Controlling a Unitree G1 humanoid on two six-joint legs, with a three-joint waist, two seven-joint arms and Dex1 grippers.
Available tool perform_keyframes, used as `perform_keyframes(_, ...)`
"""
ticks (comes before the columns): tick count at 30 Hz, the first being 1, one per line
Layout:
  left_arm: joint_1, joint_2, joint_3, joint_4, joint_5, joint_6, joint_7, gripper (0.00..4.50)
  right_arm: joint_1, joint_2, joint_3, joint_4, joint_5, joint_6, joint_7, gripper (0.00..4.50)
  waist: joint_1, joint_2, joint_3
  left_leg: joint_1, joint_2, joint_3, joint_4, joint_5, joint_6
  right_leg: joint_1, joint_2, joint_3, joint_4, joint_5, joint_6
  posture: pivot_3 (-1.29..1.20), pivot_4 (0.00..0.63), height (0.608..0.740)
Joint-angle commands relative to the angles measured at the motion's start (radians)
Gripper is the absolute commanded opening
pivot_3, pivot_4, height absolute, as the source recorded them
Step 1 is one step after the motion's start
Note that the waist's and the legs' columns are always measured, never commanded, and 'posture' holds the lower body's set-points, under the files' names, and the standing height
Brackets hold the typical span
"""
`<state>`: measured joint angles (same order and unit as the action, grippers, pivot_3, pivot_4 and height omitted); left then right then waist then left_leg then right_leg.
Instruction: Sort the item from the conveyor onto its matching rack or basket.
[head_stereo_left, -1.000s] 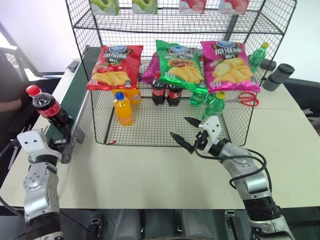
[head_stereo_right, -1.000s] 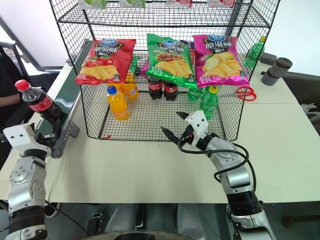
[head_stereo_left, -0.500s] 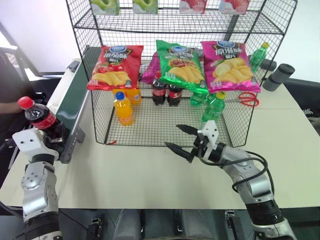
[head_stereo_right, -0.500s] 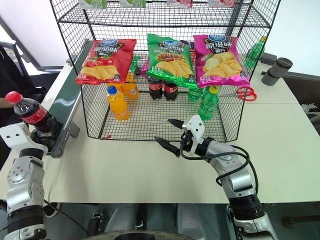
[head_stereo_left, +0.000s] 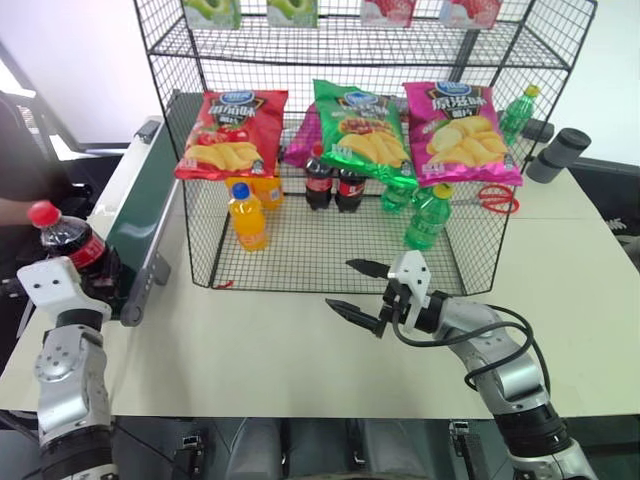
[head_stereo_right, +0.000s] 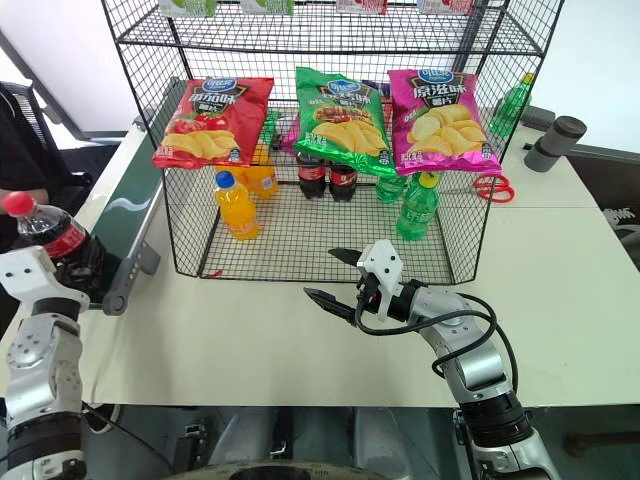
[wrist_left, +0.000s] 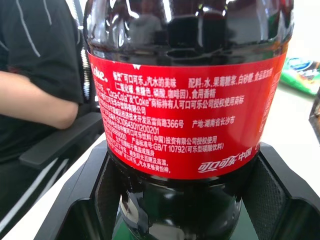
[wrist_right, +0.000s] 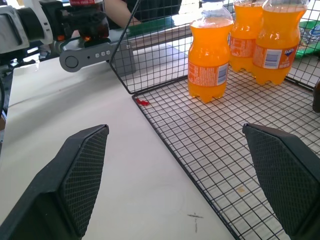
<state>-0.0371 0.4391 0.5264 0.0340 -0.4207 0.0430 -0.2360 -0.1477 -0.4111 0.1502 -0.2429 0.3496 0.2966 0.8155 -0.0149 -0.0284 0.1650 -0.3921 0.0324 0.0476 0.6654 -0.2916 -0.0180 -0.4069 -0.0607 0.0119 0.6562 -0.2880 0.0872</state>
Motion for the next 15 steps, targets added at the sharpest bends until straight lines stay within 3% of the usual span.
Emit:
perform_keyframes(1, -0.011, 0.115, 0.051, -0.225, -0.182, 0.091, -0.142, 2.8, -0.04, 0.0, -0.032, -0.074, 0.065, 0.048, -0.002, 4.5, 0.0, -0.001, 0.0, 0.0, 0.0, 0.0, 0.0, 0.0, 0.0, 0.0, 0.0, 0.0, 0.0, 0.0, 0.0, 0.0, 0.15, 0.74)
perform_keyframes(7, -0.019, 0.259, -0.039, -0.434, -0.459, 0.39, -0.304, 2.8, -0.145, 0.014, -0.078, -0.148, 0.264, 0.245, -0.016, 4.5, -0.003, 0.002, 0.0, -0.001, -0.001, 0.0, -0.001, 0.0, -0.001, 0.001, -0.004, 0.0, -0.003, -0.002, -0.004, 0.0, 0.15, 0.74)
perform_keyframes(15, -0.127, 0.214, -0.399, -0.495, -0.413, 0.506, -0.434, 2.8, -0.273, 0.072, -0.101, -0.221, 0.44, 0.445, -0.143, 4.5, -0.007, 0.003, 0.001, -0.001, -0.001, 0.0, -0.003, 0.0, 0.0, 0.0, -0.003, 0.0, -0.004, -0.001, -0.002, 0.0, 0.15, 0.74)
